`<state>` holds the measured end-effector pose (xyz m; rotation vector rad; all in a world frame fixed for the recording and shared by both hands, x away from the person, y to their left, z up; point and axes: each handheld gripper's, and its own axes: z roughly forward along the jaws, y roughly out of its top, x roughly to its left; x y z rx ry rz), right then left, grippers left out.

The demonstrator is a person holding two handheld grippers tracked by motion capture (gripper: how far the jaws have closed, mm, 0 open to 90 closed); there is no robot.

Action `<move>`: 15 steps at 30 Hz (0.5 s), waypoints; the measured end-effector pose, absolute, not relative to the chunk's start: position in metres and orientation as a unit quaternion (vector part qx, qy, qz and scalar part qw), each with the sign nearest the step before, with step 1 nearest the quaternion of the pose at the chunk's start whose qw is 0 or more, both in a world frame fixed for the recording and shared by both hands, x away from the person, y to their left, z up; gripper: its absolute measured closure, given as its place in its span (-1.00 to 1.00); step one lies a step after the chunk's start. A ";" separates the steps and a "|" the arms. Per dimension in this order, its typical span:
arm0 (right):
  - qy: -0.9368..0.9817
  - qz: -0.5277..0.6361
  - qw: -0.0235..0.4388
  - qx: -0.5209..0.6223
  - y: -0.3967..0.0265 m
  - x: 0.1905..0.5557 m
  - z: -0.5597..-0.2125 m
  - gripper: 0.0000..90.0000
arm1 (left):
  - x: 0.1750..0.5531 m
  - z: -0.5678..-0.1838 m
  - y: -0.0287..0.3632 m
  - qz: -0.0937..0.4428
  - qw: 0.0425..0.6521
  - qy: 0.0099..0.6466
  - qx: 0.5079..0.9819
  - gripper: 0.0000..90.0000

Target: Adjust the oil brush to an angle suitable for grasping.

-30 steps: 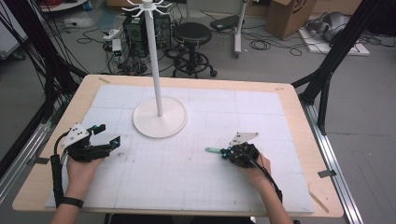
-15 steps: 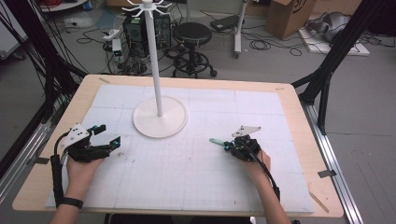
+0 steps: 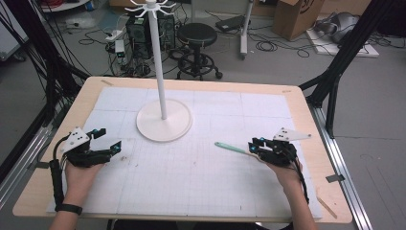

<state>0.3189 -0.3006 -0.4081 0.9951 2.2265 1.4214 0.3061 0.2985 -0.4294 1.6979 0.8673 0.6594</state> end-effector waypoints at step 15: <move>0.736 0.540 0.191 0.362 -0.338 0.305 -0.414 -0.48 | 0.298 -0.423 0.316 0.295 0.534 0.369 0.701 -0.63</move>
